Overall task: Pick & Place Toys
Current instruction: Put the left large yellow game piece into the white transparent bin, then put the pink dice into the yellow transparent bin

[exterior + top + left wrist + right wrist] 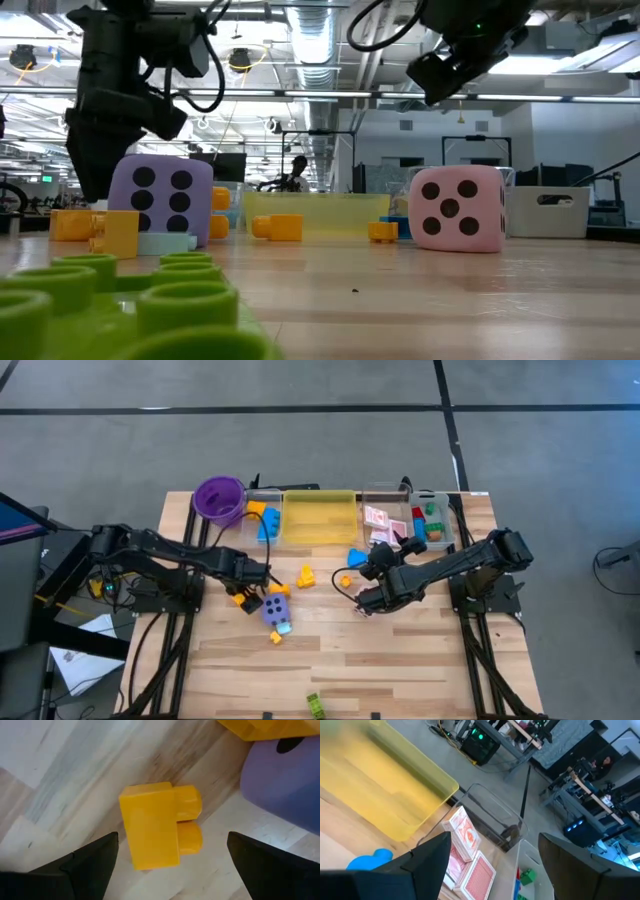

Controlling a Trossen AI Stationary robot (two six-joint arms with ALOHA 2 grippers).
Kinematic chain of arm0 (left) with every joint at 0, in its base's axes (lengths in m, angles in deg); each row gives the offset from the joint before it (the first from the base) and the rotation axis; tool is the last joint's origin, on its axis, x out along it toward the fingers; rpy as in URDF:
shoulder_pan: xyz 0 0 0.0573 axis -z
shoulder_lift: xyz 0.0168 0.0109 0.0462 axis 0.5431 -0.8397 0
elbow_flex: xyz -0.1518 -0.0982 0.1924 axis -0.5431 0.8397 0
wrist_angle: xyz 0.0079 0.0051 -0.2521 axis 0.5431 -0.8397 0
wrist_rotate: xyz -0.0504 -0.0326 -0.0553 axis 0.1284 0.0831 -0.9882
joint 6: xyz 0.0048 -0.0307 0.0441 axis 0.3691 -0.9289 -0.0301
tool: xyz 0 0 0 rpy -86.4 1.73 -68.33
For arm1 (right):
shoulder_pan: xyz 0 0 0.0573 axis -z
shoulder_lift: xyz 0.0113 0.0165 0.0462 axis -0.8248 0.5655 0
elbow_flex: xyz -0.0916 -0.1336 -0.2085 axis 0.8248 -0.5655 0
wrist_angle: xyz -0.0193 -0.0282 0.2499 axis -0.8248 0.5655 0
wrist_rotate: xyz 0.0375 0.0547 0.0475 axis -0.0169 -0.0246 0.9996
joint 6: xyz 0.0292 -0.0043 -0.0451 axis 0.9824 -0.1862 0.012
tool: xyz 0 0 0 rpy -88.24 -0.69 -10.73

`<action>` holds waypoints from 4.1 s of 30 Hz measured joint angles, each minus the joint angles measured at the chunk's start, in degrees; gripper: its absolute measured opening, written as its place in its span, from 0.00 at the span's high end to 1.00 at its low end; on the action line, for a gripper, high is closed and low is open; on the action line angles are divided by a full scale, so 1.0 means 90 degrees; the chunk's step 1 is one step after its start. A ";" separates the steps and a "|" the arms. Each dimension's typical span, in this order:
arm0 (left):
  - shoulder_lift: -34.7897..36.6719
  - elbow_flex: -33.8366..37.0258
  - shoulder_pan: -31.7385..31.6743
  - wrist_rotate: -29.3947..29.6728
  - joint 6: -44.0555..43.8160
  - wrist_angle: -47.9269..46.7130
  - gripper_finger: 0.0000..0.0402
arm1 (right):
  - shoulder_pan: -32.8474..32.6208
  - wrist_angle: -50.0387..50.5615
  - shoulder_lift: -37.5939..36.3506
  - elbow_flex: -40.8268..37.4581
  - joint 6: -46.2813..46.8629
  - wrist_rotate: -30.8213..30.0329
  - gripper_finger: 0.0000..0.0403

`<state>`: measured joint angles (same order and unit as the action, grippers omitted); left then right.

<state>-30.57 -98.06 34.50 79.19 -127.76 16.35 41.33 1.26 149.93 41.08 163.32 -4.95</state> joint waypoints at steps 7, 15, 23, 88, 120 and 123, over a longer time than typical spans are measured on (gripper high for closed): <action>0.0000 0.0374 0.0031 0.0069 -0.0102 0.0542 0.09 | 0.0002 -0.0032 0.0000 0.0005 0.0002 -0.0090 0.27; 0.0000 0.1006 0.0031 0.0121 -0.0331 0.0802 0.09 | 0.0002 -0.0075 0.0000 0.0005 0.0002 -0.0090 0.27; 0.0024 0.1314 0.0029 0.0085 -0.0413 0.0886 0.12 | 0.0007 -0.0127 0.0000 0.0005 0.0001 -0.0090 0.27; 0.2006 0.1341 -0.2757 0.0648 0.1874 0.5332 0.03 | -0.0007 -0.0294 0.0000 0.0007 0.0002 -0.0759 0.27; 0.0454 0.1338 0.1044 0.2176 0.0986 0.7197 0.19 | -0.0224 -0.2115 -0.0002 0.0152 -0.2248 -0.1069 0.27; 0.0367 0.1338 0.1132 0.1921 0.1310 0.7254 0.22 | -0.0261 -0.2206 -0.0002 0.0153 -0.2503 -0.1025 0.27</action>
<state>-27.27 -86.02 44.69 96.47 -115.97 81.64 38.98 -18.60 149.91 42.45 140.80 -14.18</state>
